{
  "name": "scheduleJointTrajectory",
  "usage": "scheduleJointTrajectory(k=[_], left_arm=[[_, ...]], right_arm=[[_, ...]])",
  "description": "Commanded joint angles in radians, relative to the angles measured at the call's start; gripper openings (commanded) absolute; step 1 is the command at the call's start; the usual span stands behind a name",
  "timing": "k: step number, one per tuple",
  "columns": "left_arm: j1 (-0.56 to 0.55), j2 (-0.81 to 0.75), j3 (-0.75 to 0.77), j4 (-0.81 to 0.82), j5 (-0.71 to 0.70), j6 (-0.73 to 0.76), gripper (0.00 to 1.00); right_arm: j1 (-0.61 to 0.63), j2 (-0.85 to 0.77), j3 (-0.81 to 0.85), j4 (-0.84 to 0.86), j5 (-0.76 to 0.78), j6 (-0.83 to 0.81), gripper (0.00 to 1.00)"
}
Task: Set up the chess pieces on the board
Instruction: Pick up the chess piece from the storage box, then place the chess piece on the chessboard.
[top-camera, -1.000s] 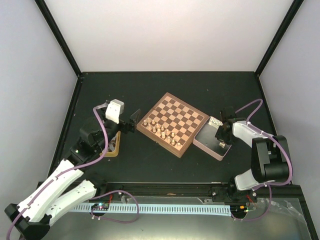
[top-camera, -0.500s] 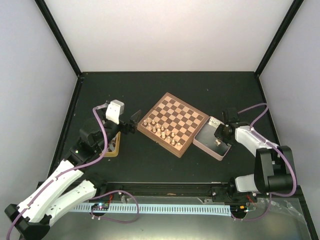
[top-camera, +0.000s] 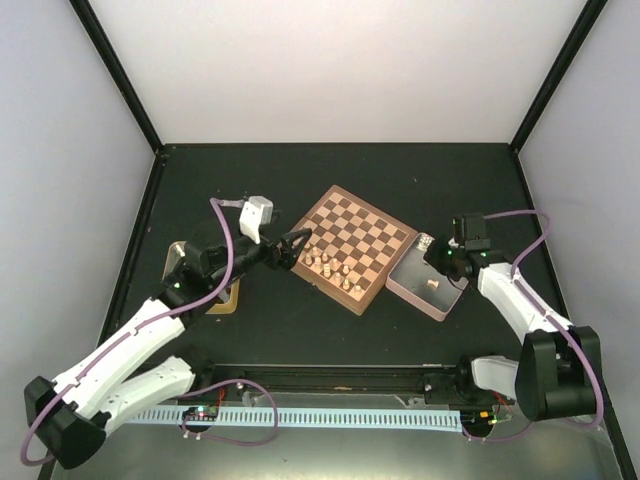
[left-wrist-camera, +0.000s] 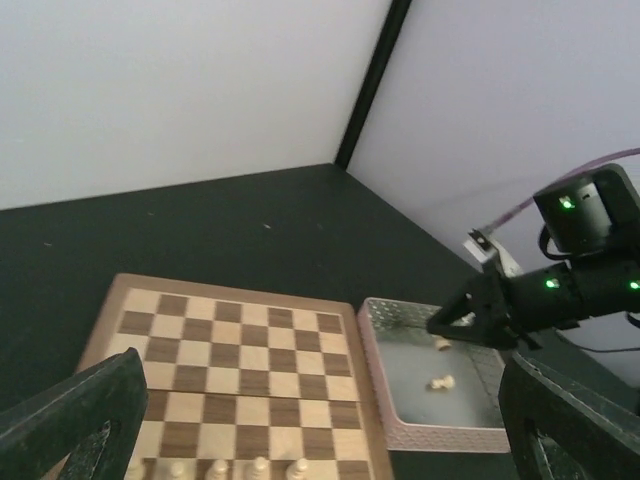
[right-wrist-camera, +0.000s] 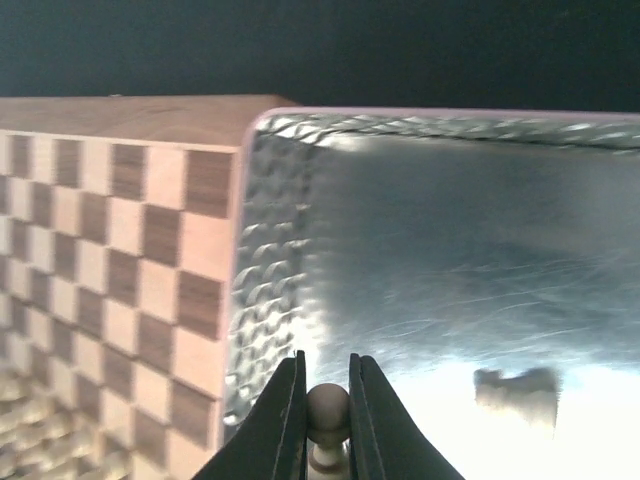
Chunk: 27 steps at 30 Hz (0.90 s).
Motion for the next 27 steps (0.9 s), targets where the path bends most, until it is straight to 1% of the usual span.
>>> scheduleJointTrajectory(k=[1,5,8,11,13,18,21,25,27], left_arm=[[-0.001,0.057,-0.006,0.088,0.153,-0.115,0.97],[-0.033,0.165,0.006,0.121,0.203,-0.173,0.92],[-0.102,0.234,0.01,0.159,0.188,-0.187,0.9],[-0.155,0.3,0.001,0.211,0.163,-0.196,0.88],[-0.174,0.341,-0.002,0.235,0.159,-0.203,0.86],[-0.188,0.402,-0.013,0.305,0.173,-0.216,0.76],[-0.189,0.422,-0.022,0.357,0.196,-0.22,0.71],[-0.191,0.44,-0.008,0.364,0.219,-0.219,0.61],[-0.191,0.473,-0.003,0.375,0.244,-0.223,0.6]], right_arm=[[0.037,-0.047,-0.015,0.093,-0.169,0.119,0.07],[0.134,-0.067,-0.038,0.195,-0.248,0.329,0.07],[0.223,-0.084,-0.059,0.308,-0.294,0.514,0.07],[0.294,-0.086,-0.046,0.392,-0.337,0.634,0.08],[0.331,-0.083,-0.031,0.417,-0.362,0.69,0.08],[0.376,-0.1,-0.036,0.49,-0.415,0.791,0.1],[0.386,-0.112,-0.029,0.485,-0.424,0.804,0.11],[0.388,-0.121,-0.024,0.496,-0.441,0.82,0.12],[0.389,-0.125,-0.018,0.496,-0.445,0.821,0.13]])
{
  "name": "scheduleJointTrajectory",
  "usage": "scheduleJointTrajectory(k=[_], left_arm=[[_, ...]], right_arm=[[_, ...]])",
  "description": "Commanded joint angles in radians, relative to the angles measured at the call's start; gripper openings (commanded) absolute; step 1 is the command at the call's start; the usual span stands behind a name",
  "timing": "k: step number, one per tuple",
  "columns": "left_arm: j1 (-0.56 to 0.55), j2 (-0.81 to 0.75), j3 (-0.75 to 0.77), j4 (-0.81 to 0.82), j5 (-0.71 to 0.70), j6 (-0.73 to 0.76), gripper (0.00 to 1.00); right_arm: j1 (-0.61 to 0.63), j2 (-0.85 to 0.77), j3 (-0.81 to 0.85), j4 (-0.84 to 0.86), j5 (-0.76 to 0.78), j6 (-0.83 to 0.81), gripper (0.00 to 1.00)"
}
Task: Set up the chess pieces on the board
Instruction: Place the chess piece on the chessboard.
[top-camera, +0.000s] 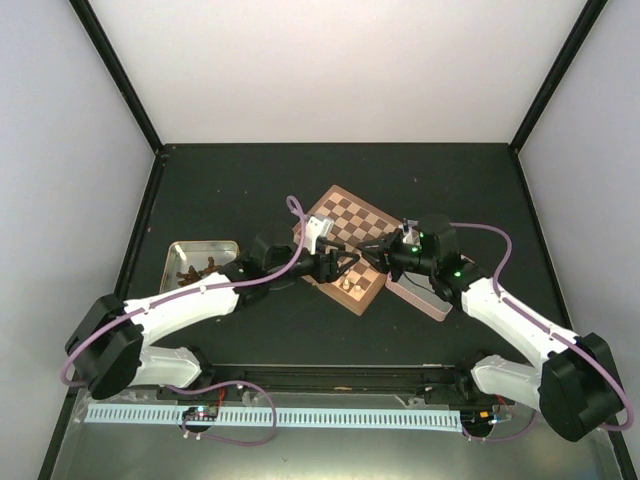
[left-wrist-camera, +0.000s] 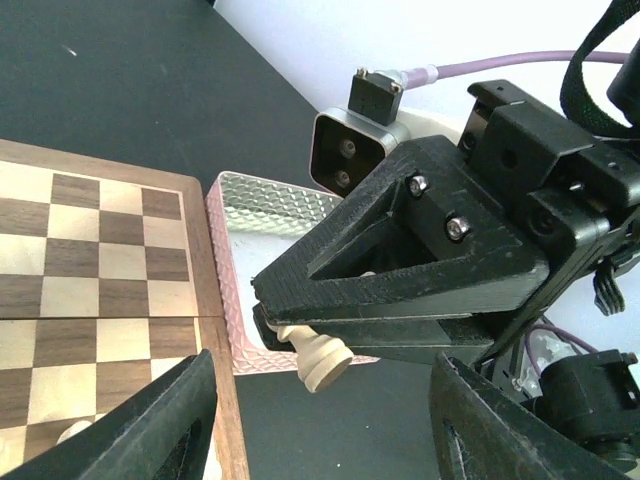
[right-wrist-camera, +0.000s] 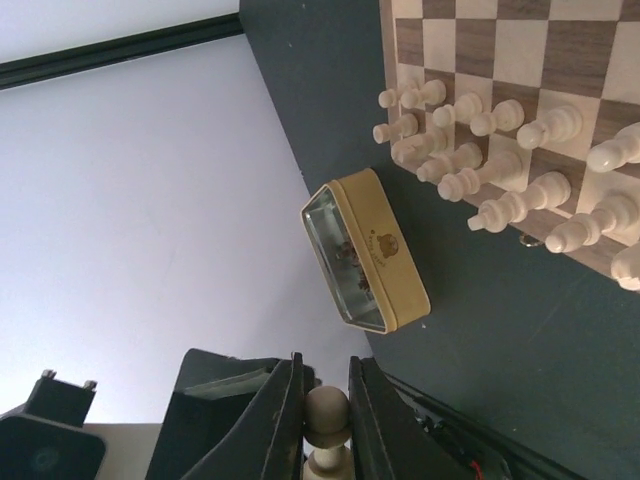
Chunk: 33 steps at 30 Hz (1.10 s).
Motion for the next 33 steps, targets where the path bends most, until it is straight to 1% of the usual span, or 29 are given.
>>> scheduleJointTrajectory(k=[1,9,21,23,27,29,31,33], left_arm=[[-0.006,0.042,0.02,0.077,0.068,-0.01,0.59],[-0.006,0.094,0.052,0.084,0.099,-0.015,0.44],[-0.007,0.092,0.081,0.091,0.11,0.027,0.45],[-0.006,0.095,0.082,0.091,0.111,0.031,0.39],[-0.006,0.102,0.086,0.083,0.106,0.037,0.2],[-0.006,0.101,0.087,0.076,0.101,0.047,0.14],[-0.004,0.096,0.091,0.059,0.095,0.068,0.1],[-0.004,0.085,0.091,0.042,0.092,0.103,0.08]], right_arm=[[0.008,-0.024,0.031,0.033,-0.037,0.038,0.13],[0.012,-0.032,0.039,0.031,-0.055,0.033,0.14],[0.019,-0.027,0.058,-0.038,-0.046,-0.058,0.14],[0.019,-0.027,0.059,-0.028,-0.053,-0.059,0.14],[0.019,-0.036,0.065,-0.036,-0.056,-0.069,0.15],[0.019,-0.039,0.073,-0.046,-0.055,-0.09,0.19],[0.019,-0.036,0.093,-0.072,-0.056,-0.147,0.27],[0.017,-0.027,0.122,-0.112,-0.056,-0.256,0.36]])
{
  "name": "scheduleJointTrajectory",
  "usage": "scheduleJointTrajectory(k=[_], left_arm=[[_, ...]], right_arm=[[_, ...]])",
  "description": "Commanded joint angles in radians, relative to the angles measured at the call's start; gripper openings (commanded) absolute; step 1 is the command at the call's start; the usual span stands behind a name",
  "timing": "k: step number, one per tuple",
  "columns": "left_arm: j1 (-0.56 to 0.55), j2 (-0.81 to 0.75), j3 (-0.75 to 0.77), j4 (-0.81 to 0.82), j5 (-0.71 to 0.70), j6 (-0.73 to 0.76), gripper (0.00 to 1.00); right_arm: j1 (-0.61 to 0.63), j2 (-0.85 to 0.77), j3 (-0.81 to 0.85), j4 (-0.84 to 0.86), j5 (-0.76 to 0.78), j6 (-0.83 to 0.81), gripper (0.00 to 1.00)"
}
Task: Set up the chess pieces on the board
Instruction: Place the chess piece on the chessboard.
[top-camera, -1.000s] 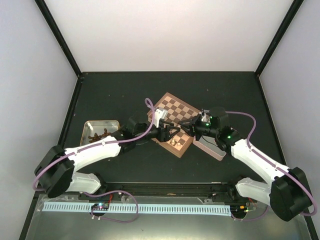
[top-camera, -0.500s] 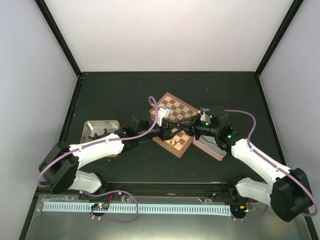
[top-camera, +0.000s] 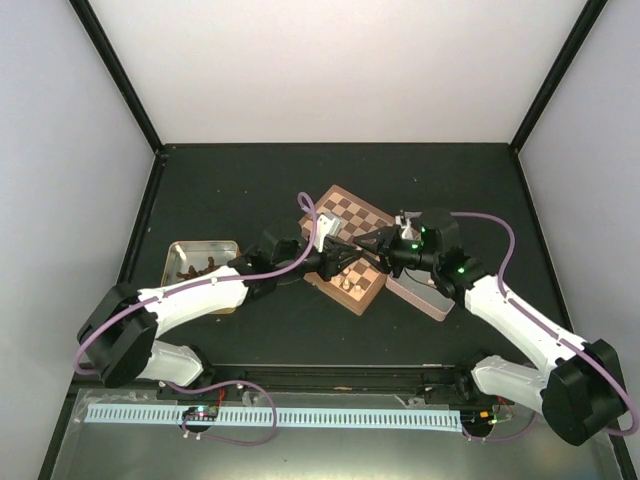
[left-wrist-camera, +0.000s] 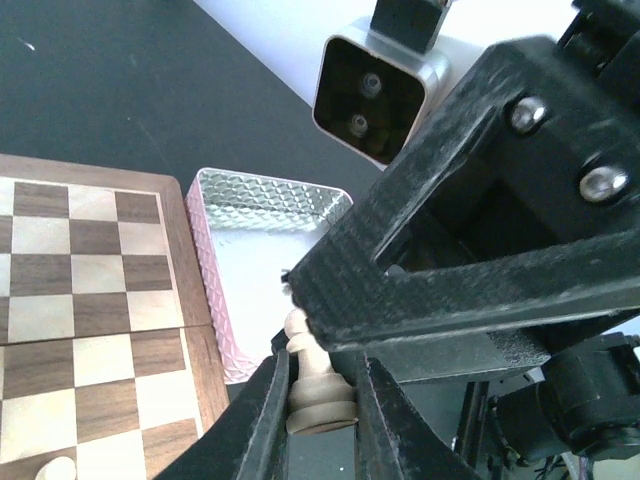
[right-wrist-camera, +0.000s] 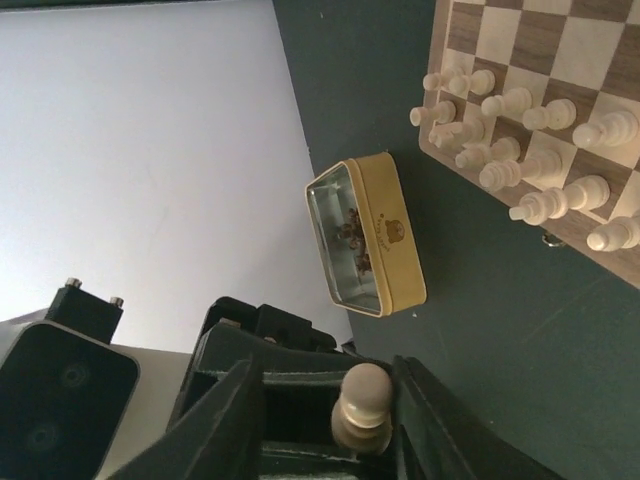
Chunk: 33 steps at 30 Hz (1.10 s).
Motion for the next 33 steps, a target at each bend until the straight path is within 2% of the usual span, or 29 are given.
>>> scheduleJointTrajectory(k=[1,5,10,16,21,23,27,28,31,33], left_arm=[[-0.011,-0.019,0.041,0.001,0.019,0.082,0.06],[-0.011,-0.069,0.004,0.005,0.043,0.188,0.04],[-0.01,-0.131,-0.024,0.021,0.092,0.322,0.04],[-0.01,-0.174,-0.046,0.024,0.148,0.403,0.02],[-0.01,-0.196,-0.06,0.033,0.141,0.403,0.02],[-0.01,-0.195,-0.058,0.035,0.125,0.392,0.02],[-0.011,-0.19,-0.054,0.033,0.106,0.383,0.02],[-0.01,-0.189,-0.053,0.032,0.102,0.382,0.02],[-0.01,-0.185,-0.051,0.031,0.089,0.364,0.04],[-0.01,-0.183,-0.043,0.013,0.056,0.336,0.11]], right_arm=[[0.006,0.004,0.084,-0.068,-0.03,-0.226,0.38],[-0.003,0.023,0.145,-0.183,-0.104,-0.509,0.37],[-0.008,-0.01,0.159,-0.23,-0.179,-0.63,0.32],[-0.012,-0.046,0.17,-0.248,-0.223,-0.678,0.17],[-0.012,-0.053,0.166,-0.224,-0.259,-0.673,0.05],[-0.012,-0.052,0.167,-0.212,-0.287,-0.669,0.06],[-0.012,-0.061,0.169,-0.204,-0.299,-0.668,0.14],[-0.012,-0.062,0.169,-0.203,-0.302,-0.667,0.13],[-0.012,-0.062,0.17,-0.196,-0.301,-0.669,0.02],[-0.012,-0.061,0.176,-0.211,-0.266,-0.683,0.01]])
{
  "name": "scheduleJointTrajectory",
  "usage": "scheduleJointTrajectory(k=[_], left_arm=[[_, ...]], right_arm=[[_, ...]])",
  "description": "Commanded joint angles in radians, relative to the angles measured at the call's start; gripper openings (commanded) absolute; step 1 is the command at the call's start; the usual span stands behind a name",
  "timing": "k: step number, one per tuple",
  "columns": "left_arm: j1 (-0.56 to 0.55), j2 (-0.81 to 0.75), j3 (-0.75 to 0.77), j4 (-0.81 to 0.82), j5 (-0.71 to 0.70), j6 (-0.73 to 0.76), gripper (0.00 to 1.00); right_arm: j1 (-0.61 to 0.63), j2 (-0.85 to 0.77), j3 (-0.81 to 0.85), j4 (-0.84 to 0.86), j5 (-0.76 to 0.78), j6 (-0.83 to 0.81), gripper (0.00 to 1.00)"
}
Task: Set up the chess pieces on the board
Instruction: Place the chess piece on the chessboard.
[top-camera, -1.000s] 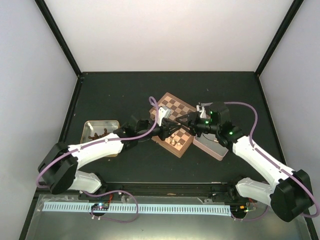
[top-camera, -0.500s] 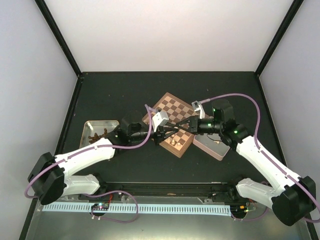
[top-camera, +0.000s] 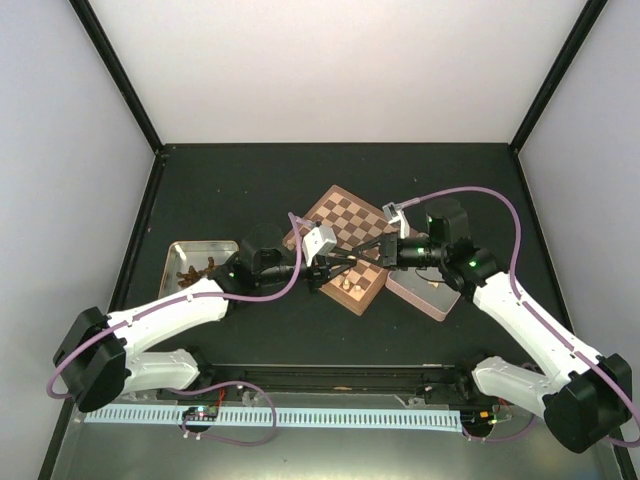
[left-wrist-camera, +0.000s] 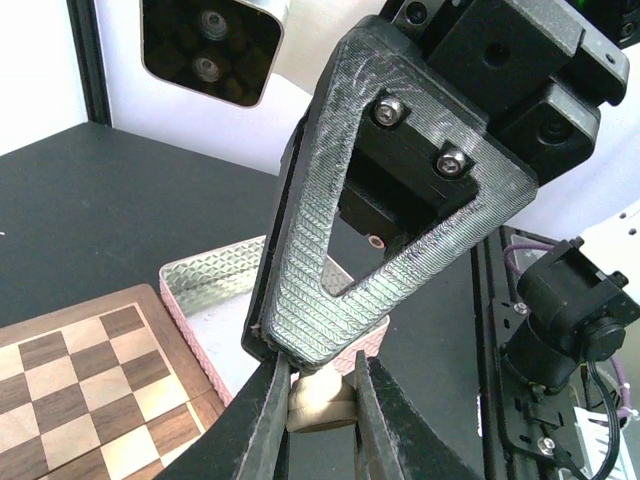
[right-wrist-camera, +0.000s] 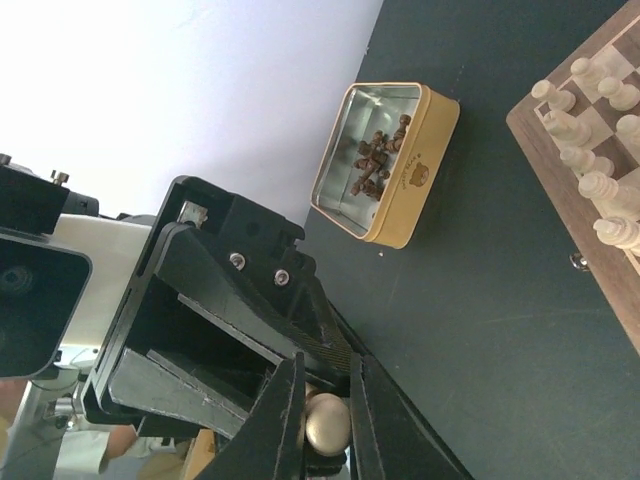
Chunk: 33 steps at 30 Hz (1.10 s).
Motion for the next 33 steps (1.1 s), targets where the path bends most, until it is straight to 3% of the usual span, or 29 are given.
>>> scheduleJointTrajectory(k=[1,5,9,14,18,24,33], left_arm=[[-0.003,-0.004,0.024,-0.01,-0.067,-0.042,0.19],[-0.002,-0.018,0.052,-0.106,-0.201,-0.089,0.55],[0.008,-0.078,0.049,-0.232,-0.424,-0.154,0.68],[0.04,-0.205,0.023,-0.342,-0.62,-0.192,0.75],[0.056,-0.33,0.009,-0.417,-0.782,-0.185,0.82],[0.081,-0.466,0.01,-0.456,-0.862,-0.136,0.9],[0.088,-0.514,-0.009,-0.434,-0.875,-0.117,0.92]], right_arm=[[0.004,-0.022,0.034,0.006,0.002,-0.049,0.01],[0.005,0.006,0.088,-0.119,0.175,-0.143,0.01],[0.015,0.073,0.138,-0.226,0.435,-0.262,0.01],[0.079,0.193,0.175,-0.282,0.729,-0.343,0.01],[0.147,0.294,0.185,-0.286,0.869,-0.368,0.01],[0.231,0.438,0.208,-0.282,0.964,-0.366,0.02],[0.282,0.59,0.235,-0.263,0.973,-0.345,0.02]])
